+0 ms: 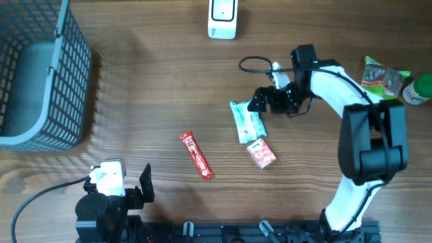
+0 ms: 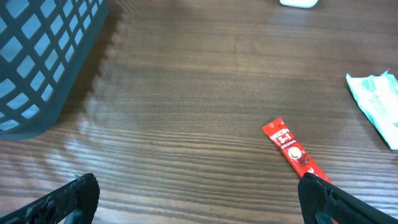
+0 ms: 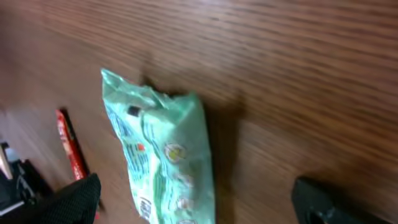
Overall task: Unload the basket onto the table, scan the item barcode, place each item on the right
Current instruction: 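Lift the wipes pack and carry it up and right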
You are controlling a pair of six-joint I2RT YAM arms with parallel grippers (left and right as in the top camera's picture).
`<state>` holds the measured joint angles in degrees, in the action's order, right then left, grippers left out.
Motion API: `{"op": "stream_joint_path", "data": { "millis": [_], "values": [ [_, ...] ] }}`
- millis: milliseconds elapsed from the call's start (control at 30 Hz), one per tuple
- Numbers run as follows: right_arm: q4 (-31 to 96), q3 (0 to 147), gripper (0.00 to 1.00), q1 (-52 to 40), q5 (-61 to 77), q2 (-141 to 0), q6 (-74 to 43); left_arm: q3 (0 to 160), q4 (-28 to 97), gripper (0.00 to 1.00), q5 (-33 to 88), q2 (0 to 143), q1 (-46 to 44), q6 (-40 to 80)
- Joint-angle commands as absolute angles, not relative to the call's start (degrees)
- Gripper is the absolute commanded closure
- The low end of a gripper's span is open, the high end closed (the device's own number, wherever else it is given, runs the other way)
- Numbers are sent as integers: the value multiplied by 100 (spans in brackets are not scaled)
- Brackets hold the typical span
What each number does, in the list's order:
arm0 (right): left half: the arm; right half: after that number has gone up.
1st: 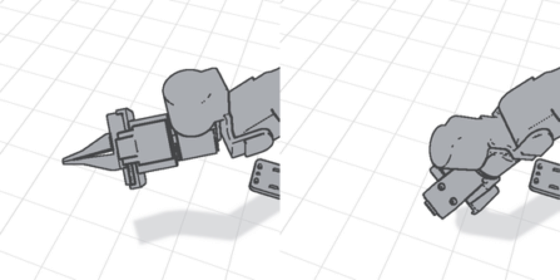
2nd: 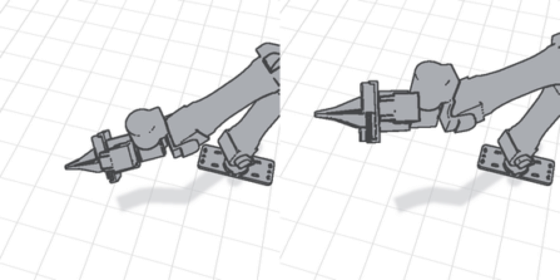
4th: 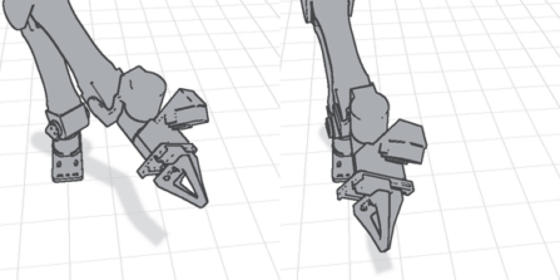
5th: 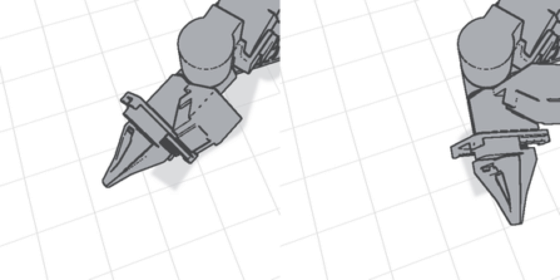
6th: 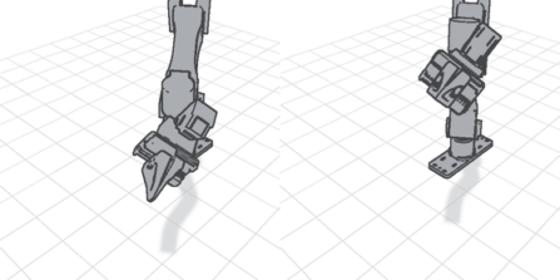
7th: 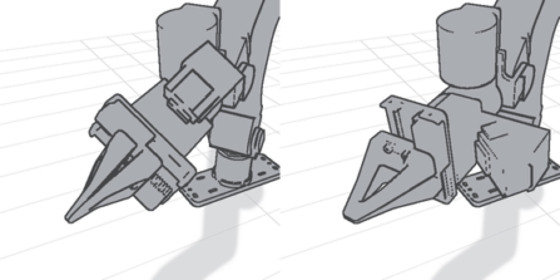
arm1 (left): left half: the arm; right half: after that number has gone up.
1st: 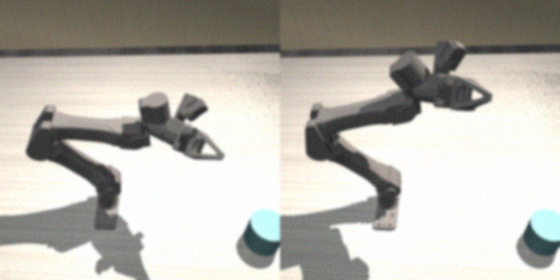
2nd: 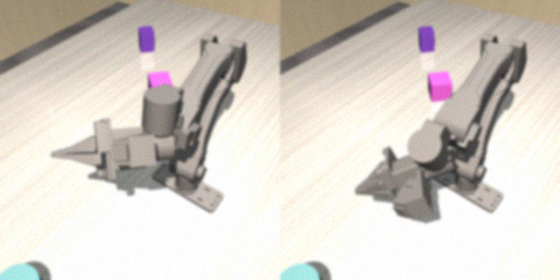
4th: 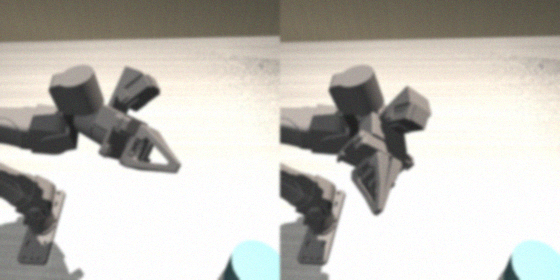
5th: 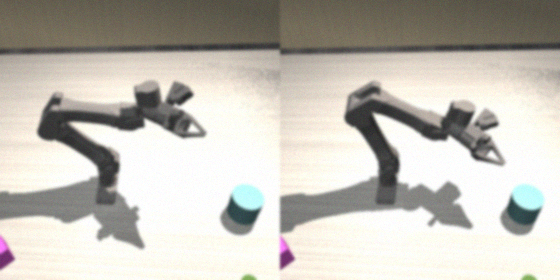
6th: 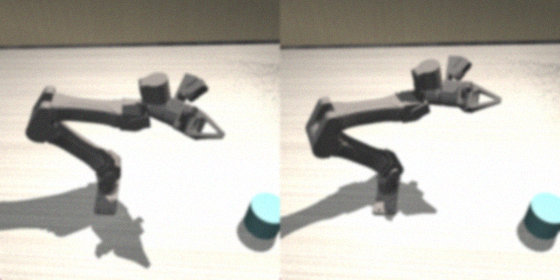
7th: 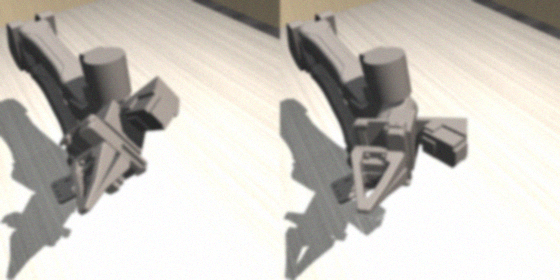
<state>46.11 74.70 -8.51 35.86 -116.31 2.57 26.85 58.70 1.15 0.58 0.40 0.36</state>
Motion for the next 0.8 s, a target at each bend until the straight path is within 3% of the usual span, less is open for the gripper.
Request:
{"op": "stream_joint_path", "data": {
  "millis": [0,133,200,400,567,767],
  "values": [
    [4792,7338,1,-1216,3715,-12505,497,2646,5857,0,56,27,10,91],
    [4921,7338,15,-1450,3715,-12897,513,2646,5857,0,56,27,10,91],
    [5024,7321,44,-1538,3640,-13052,478,2646,5857,0,56,27,10,91],
    [4884,6866,95,-1557,3020,-13109,432,2646,5857,0,56,27,10,91],
    [4825,6807,96,-1557,3245,-13074,311,2646,5857,0,56,27,10,91],
    [5039,7133,95,-1490,5852,-12396,1363,2646,5857,0,56,27,10,91]
  ]
}}
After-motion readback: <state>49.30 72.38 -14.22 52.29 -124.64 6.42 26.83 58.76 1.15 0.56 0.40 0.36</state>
